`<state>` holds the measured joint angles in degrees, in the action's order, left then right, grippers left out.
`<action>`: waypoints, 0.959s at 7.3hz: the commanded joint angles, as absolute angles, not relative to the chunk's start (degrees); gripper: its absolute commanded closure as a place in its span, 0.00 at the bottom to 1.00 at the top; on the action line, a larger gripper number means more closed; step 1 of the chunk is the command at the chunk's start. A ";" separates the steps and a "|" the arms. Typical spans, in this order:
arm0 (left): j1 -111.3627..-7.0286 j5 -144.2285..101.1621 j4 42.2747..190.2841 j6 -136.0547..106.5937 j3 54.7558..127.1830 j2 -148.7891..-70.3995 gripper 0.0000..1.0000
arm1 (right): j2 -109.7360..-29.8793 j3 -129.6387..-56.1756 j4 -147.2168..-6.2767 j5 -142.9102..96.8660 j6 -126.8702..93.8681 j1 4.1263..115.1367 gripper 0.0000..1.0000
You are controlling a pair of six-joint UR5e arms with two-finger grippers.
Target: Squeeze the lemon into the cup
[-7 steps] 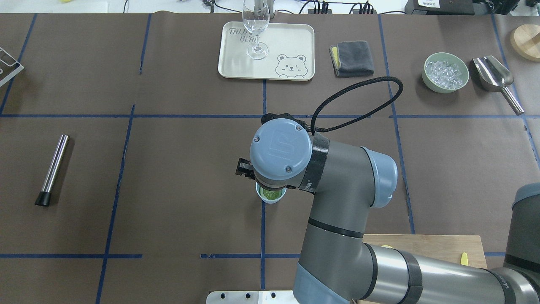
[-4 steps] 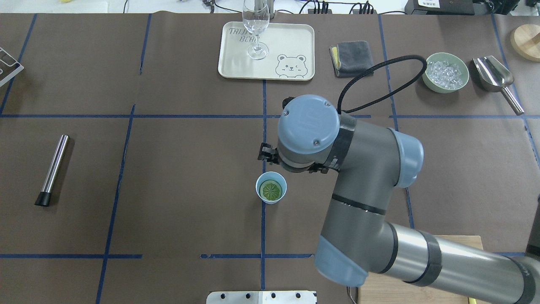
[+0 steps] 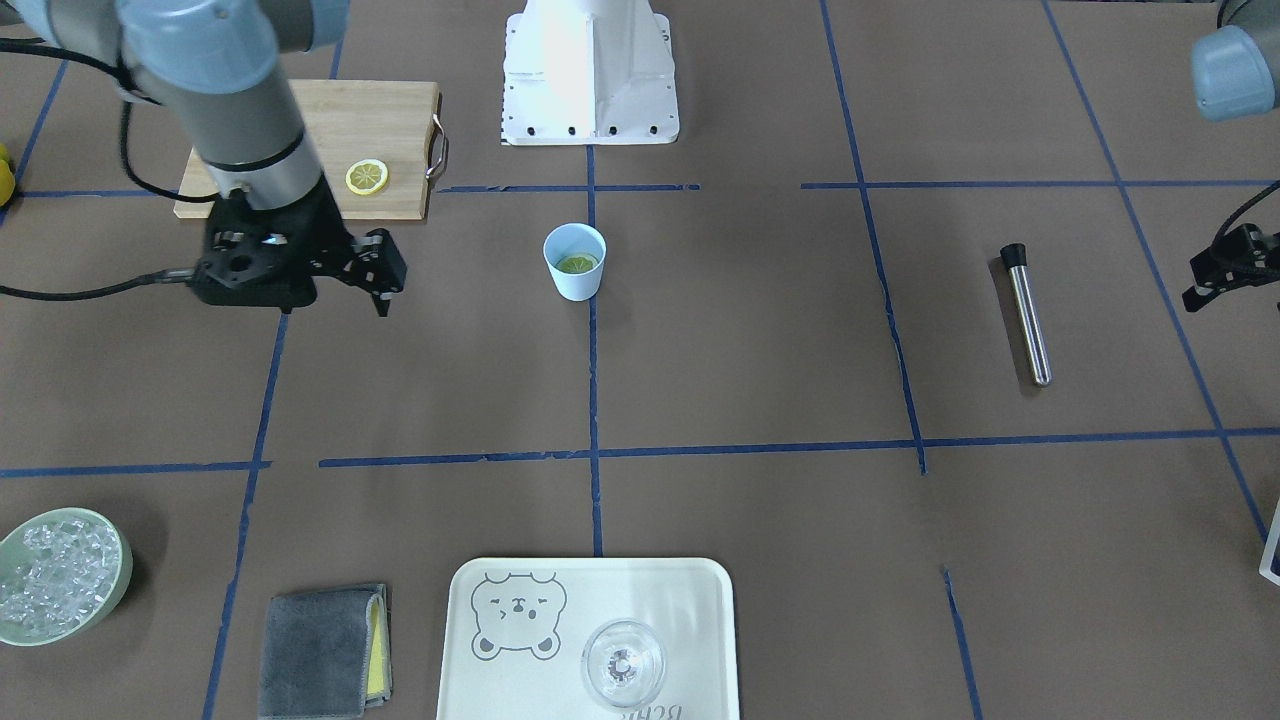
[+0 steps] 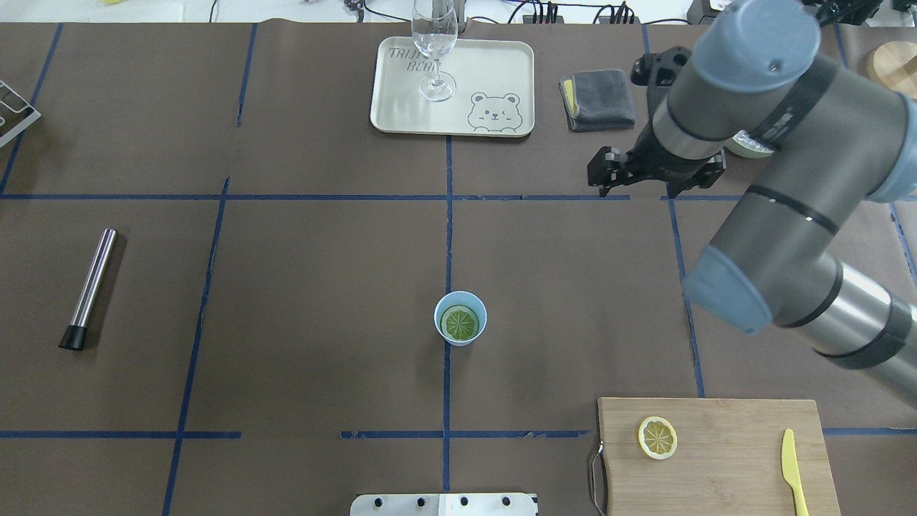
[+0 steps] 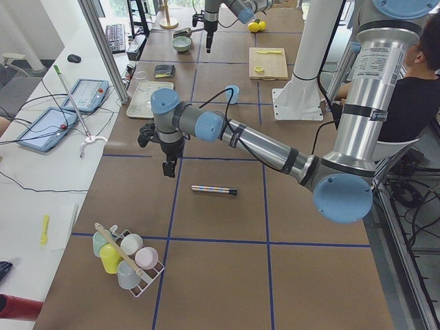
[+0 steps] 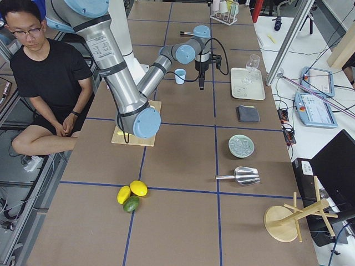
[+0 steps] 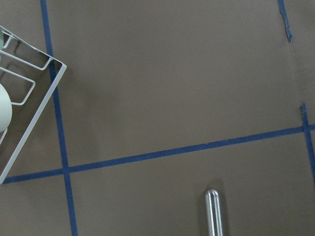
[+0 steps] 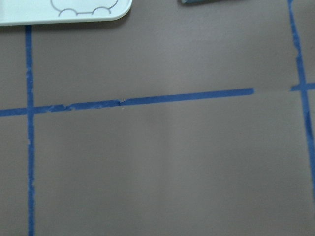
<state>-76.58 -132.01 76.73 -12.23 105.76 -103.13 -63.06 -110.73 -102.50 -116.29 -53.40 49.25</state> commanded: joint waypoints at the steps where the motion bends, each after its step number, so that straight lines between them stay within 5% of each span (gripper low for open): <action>1: -75.51 -131.92 57.20 -5.94 108.64 -110.10 0.00 | -70.46 -110.74 -102.39 -125.21 -37.25 62.00 0.00; 7: -65.05 -144.22 73.88 -7.53 85.98 -106.88 0.00 | -82.61 -104.85 -102.48 -137.37 -3.87 84.81 0.00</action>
<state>-66.63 -142.89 69.17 -5.16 90.46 -106.98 -81.58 -105.61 -102.48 -136.94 -6.09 82.95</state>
